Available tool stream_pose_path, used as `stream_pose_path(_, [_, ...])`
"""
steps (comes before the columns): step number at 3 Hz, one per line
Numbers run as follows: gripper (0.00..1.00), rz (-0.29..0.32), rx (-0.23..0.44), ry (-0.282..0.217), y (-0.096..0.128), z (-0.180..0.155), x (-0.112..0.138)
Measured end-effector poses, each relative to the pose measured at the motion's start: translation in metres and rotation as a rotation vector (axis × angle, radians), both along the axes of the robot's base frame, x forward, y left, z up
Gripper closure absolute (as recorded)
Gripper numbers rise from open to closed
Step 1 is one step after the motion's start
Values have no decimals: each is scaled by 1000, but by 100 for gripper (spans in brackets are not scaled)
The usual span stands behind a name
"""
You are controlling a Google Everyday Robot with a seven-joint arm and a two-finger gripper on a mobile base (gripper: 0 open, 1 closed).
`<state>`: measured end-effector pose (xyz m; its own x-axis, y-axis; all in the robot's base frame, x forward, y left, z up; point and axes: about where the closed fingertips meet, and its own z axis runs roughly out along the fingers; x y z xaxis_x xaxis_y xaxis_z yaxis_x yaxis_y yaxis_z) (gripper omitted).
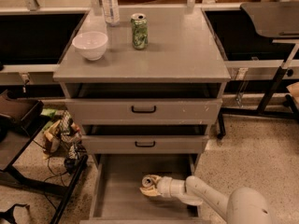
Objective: Place orange can into bottom drawer
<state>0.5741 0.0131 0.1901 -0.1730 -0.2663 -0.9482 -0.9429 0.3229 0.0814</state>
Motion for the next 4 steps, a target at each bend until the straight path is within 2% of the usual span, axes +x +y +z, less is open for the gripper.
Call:
stream_pose_path(1, [81, -2, 0, 0, 0, -1, 1])
stream_pose_path(4, [11, -2, 0, 0, 0, -1, 1])
